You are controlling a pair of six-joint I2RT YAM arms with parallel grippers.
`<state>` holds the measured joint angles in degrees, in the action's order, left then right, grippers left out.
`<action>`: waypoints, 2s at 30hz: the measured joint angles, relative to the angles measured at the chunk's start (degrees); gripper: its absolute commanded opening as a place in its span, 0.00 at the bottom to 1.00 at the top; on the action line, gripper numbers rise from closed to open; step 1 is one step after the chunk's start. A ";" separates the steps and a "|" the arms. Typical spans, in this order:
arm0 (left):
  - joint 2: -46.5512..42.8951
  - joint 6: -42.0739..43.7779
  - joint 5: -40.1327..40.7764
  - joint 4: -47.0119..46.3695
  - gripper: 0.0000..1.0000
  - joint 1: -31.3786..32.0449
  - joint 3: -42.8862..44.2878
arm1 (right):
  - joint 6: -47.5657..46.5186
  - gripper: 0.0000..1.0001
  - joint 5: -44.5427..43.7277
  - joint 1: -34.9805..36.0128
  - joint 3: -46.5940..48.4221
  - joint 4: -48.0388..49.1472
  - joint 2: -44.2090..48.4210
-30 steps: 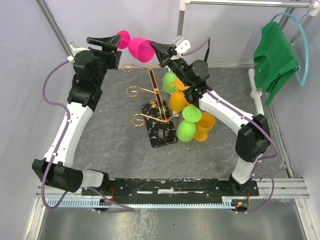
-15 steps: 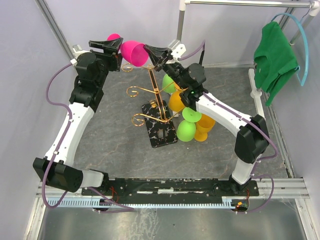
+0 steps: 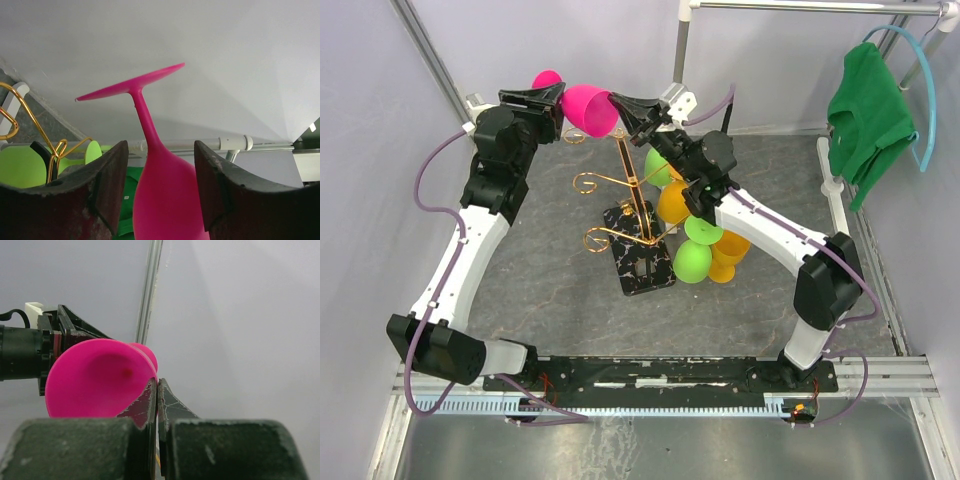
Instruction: Place the wine glass upside down on the wine glass rack
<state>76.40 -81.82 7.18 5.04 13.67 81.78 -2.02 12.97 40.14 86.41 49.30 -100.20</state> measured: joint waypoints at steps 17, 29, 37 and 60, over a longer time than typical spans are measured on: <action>-0.04 -1.44 1.66 -2.62 0.37 -0.09 -1.62 | 2.23 0.01 2.58 0.00 -0.20 0.09 0.09; -0.04 -3.06 1.46 -4.22 0.10 -0.44 -1.62 | 2.78 0.11 2.86 -0.07 -0.20 0.33 0.09; 0.00 -2.71 1.05 -4.72 0.04 -1.11 -1.62 | 1.38 0.43 2.14 0.13 -2.14 -1.14 1.99; -7.58 48.65 3.21 -8.15 0.03 -10.32 -3.76 | -15.47 0.80 -13.70 0.26 -12.02 -25.14 20.33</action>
<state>68.82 -33.17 10.39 -3.11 3.36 78.02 -17.50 -0.73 40.40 74.39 24.16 -79.88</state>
